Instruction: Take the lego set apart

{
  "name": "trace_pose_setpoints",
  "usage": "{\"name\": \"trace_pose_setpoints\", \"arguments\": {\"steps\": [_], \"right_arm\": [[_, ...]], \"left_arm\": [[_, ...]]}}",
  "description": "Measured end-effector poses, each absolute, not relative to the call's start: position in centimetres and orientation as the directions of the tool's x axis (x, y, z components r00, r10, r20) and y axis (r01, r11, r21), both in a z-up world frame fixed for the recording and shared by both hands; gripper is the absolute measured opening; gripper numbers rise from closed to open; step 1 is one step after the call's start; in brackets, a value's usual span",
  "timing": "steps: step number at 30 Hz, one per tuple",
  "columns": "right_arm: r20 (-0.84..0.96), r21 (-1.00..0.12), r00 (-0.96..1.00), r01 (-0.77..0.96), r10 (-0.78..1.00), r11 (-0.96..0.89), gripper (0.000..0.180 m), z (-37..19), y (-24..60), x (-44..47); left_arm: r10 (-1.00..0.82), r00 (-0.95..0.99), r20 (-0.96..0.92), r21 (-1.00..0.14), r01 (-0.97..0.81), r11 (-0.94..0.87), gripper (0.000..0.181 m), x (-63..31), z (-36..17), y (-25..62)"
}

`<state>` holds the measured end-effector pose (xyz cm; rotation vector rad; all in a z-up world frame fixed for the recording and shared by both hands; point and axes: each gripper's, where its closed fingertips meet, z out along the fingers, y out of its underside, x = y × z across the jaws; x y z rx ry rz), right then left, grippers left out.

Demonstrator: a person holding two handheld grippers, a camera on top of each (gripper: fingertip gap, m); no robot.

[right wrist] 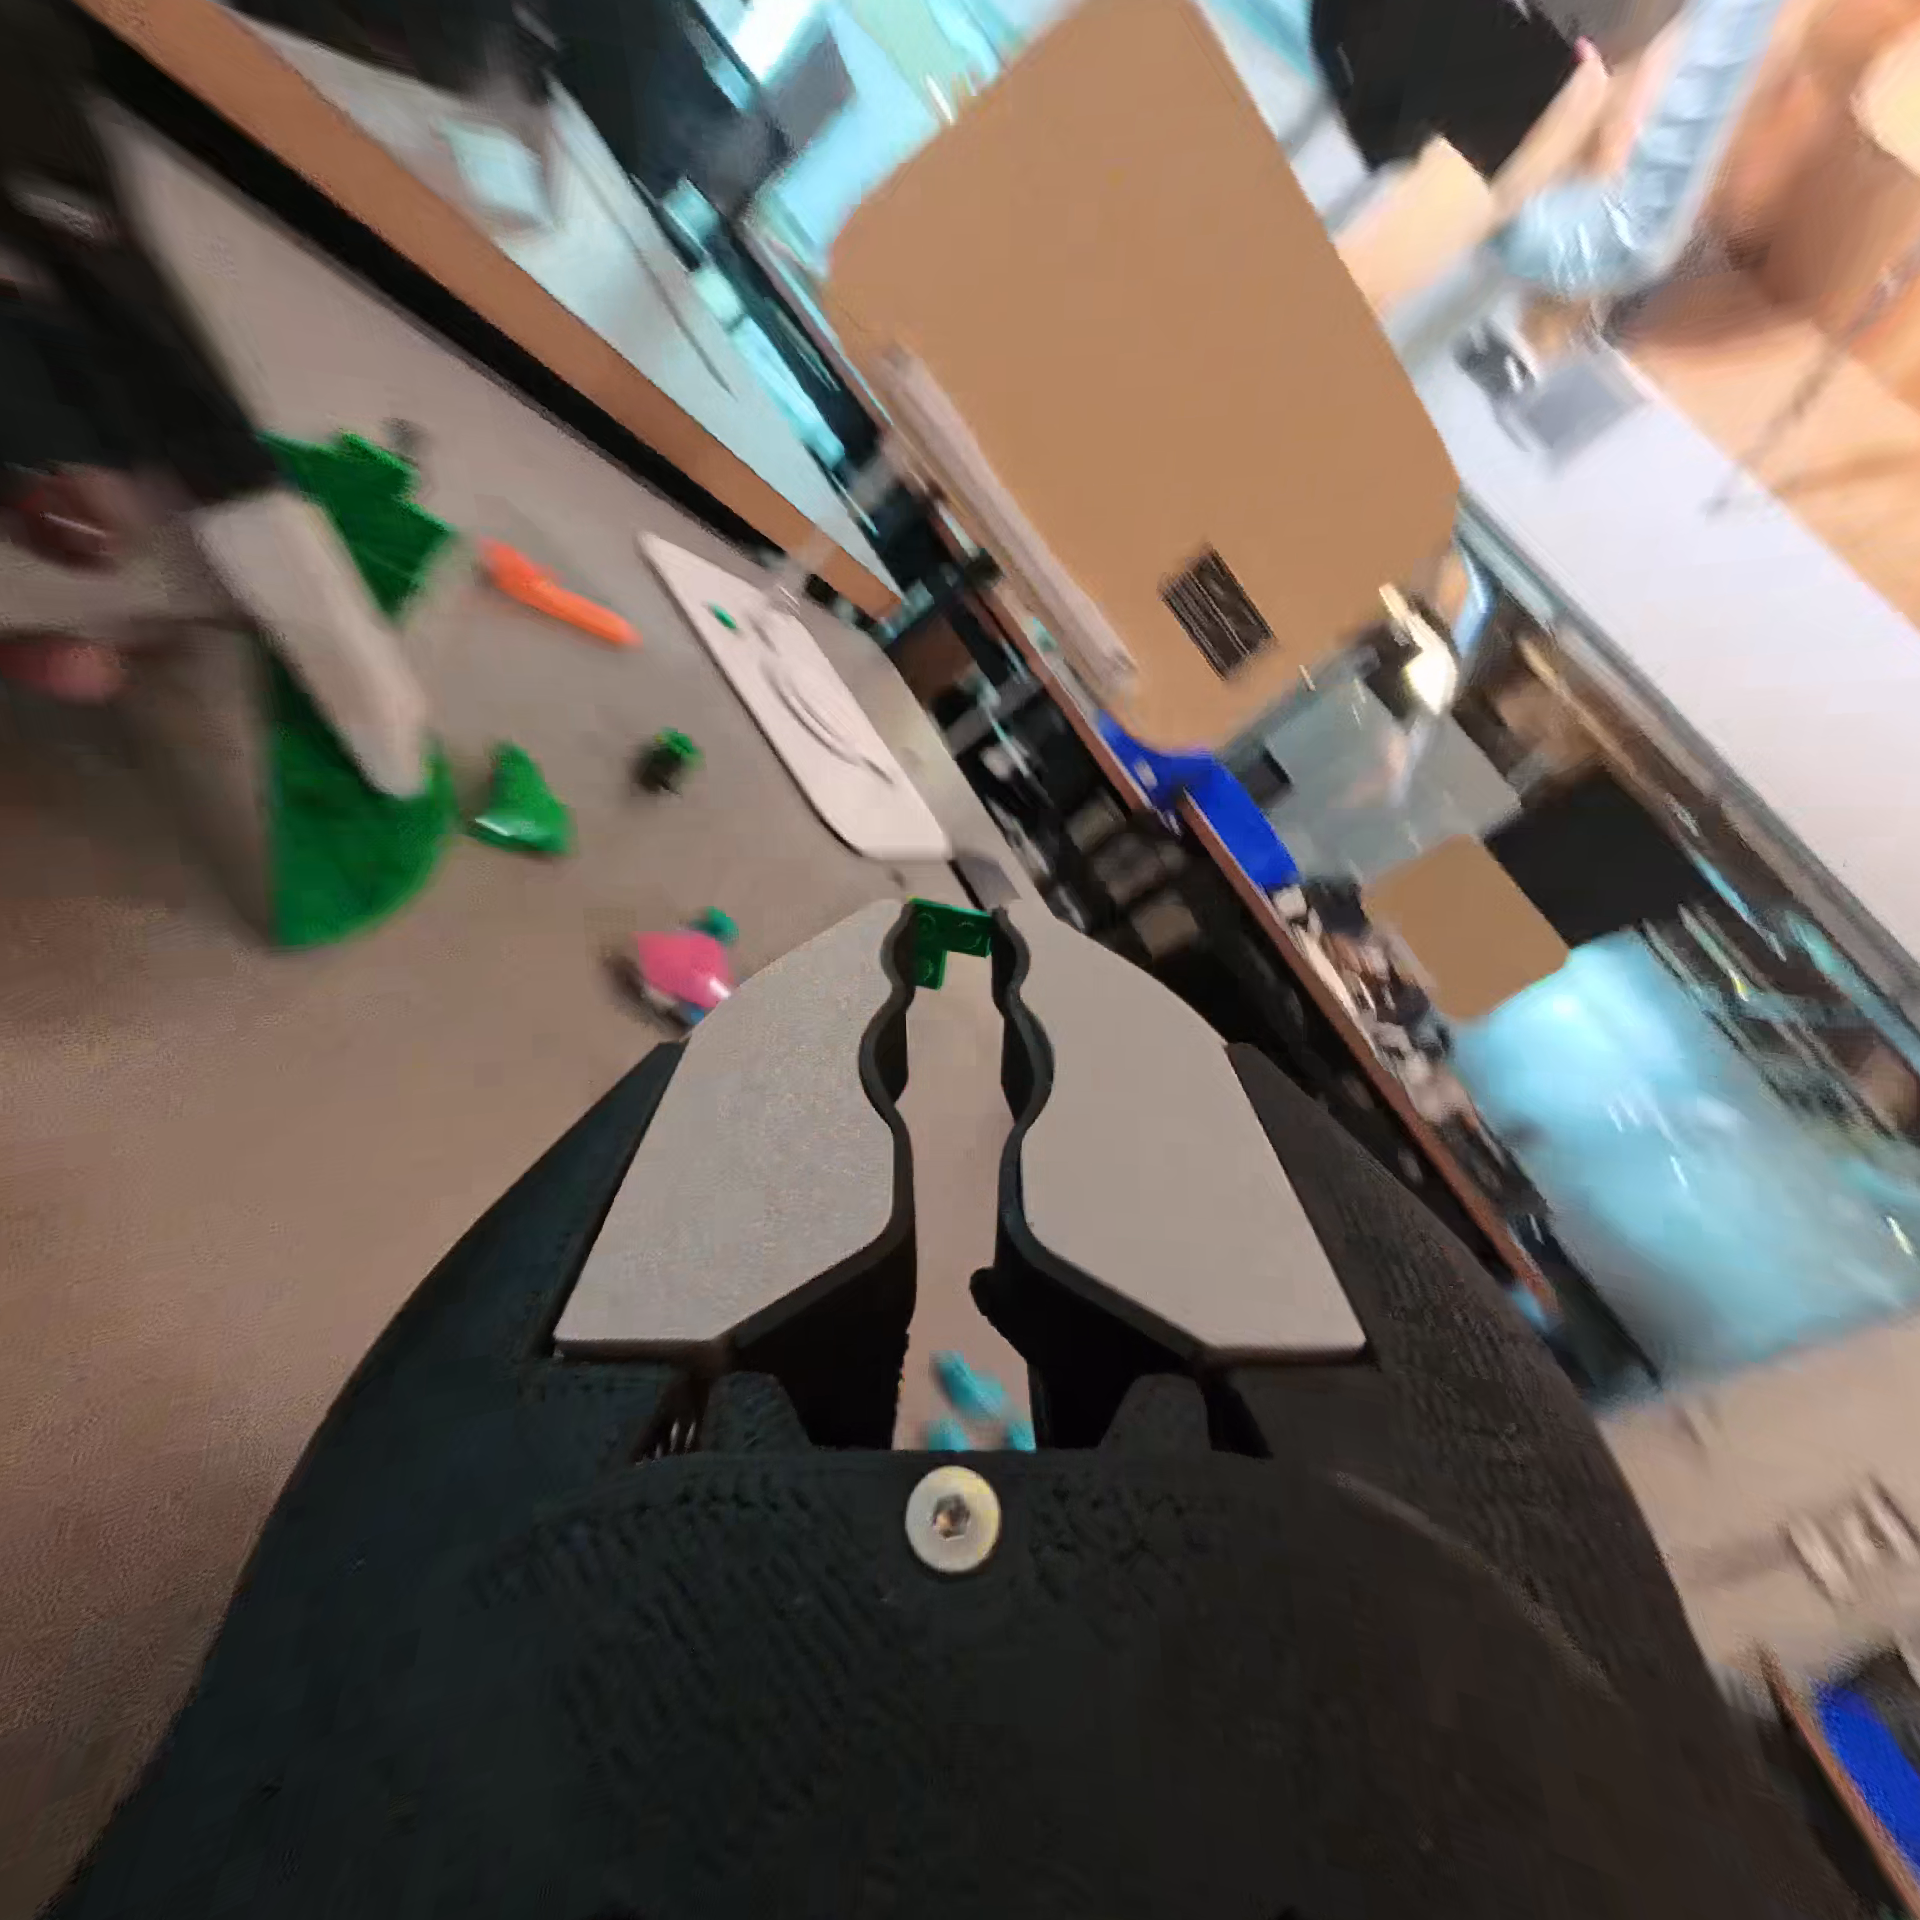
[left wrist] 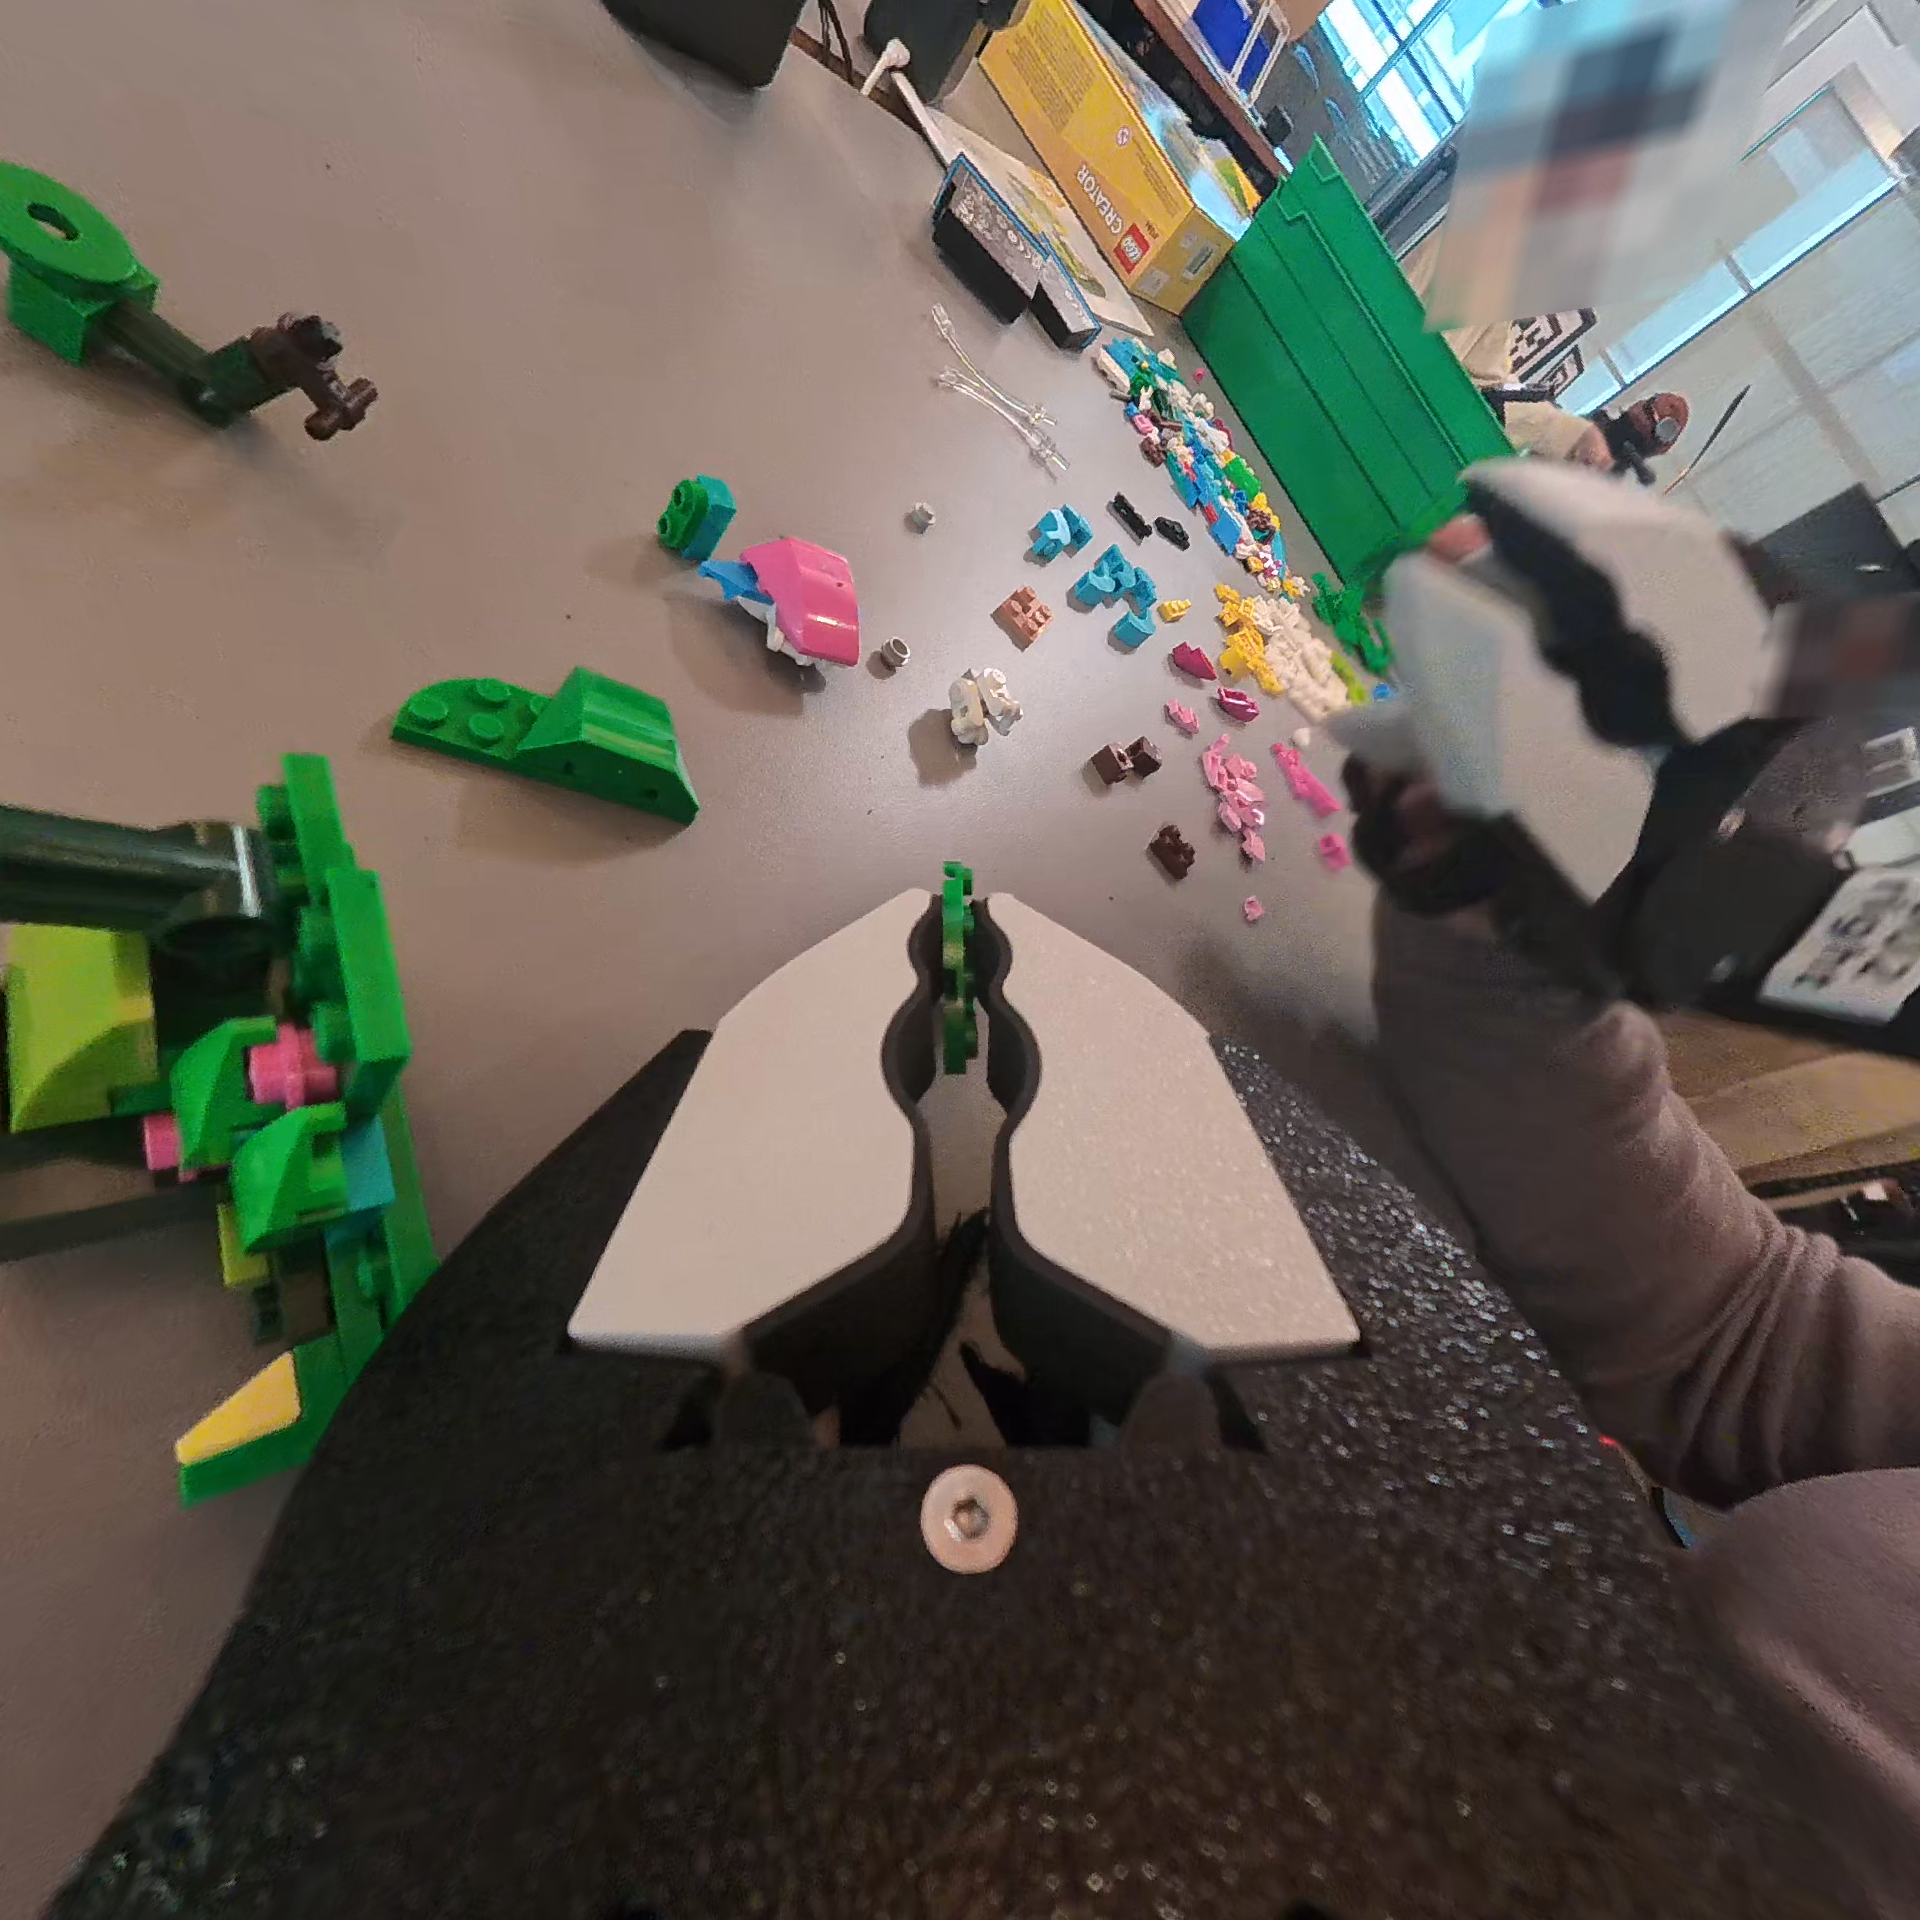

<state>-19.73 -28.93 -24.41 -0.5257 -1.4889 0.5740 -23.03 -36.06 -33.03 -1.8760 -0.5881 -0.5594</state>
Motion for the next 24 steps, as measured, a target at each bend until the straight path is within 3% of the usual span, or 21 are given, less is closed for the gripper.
{"name": "trace_pose_setpoints", "arguments": {"steps": [1, 5, 8, 11, 14, 18, 21, 24], "right_arm": [[0.743, -0.669, 0.048, 0.031, 0.667, 0.743, 0.012, -23.5, -26.4, -18.6], [0.674, -0.732, 0.241, 0.342, 0.698, 0.589, 0.011, -21.5, -14.0, -10.5], [0.485, -0.809, 0.383, 0.538, 0.786, 0.237, 0.011, -22.8, -4.0, -2.7], [0.201, -0.843, 0.595, 0.509, 0.778, -0.172, 0.012, -24.8, 4.6, 3.2], [0.001, -0.738, 0.691, 0.489, 0.723, -0.466, 0.012, -28.9, 9.9, 6.0], [-0.044, -0.651, 0.746, 0.483, 0.664, -0.586, 0.013, -32.3, 13.1, 7.1], [-0.003, -0.651, 0.742, 0.507, 0.670, -0.565, 0.033, -32.6, 13.8, 6.8], [0.039, -0.645, 0.732, 0.538, 0.681, -0.542, 0.037, -32.2, 13.6, 6.7]], "left_arm": [[0.140, 0.770, 0.622, -0.702, 0.628, -0.336, 0.004, -23.0, -33.0, -36.0], [0.135, 0.770, 0.623, -0.702, 0.627, -0.338, 0.004, -22.9, -33.0, -36.0], [0.133, 0.771, 0.623, -0.703, 0.627, -0.336, 0.004, -22.9, -33.0, -36.0], [0.129, 0.768, 0.627, -0.700, 0.628, -0.339, 0.004, -22.9, -33.0, -36.0], [0.130, 0.766, 0.630, -0.698, 0.632, -0.337, 0.004, -22.9, -33.0, -36.0], [0.130, 0.764, 0.633, -0.696, 0.634, -0.339, 0.004, -22.9, -33.0, -36.0], [0.128, 0.762, 0.635, -0.694, 0.635, -0.338, 0.003, -22.9, -33.0, -36.0], [0.125, 0.762, 0.635, -0.694, 0.634, -0.340, 0.004, -22.8, -33.0, -36.0]]}}
